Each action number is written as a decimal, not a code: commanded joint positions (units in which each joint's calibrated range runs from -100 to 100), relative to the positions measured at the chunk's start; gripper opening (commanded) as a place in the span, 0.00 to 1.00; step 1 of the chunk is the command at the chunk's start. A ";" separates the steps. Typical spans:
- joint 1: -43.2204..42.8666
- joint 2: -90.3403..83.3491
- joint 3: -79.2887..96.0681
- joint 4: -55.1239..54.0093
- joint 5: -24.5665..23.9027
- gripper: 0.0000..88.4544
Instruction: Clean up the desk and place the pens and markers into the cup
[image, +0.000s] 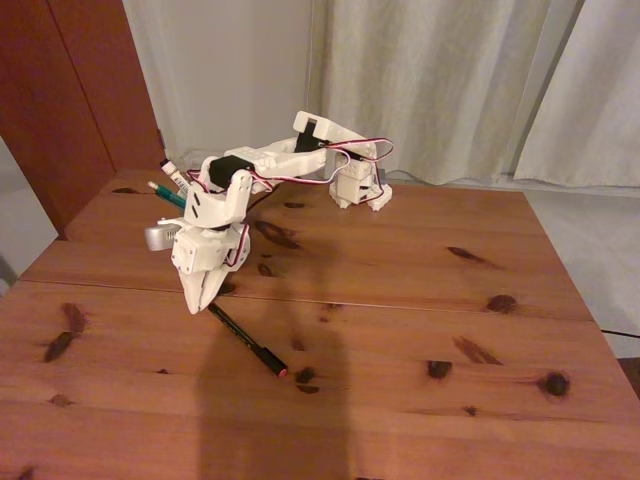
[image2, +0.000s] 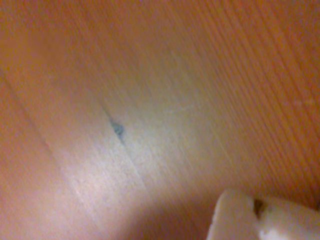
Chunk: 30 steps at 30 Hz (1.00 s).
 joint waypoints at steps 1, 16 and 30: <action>0.09 -0.45 -3.17 -0.78 0.58 0.01; -0.31 -0.28 -3.26 10.74 0.53 0.01; -1.36 3.27 -4.43 10.74 0.58 0.01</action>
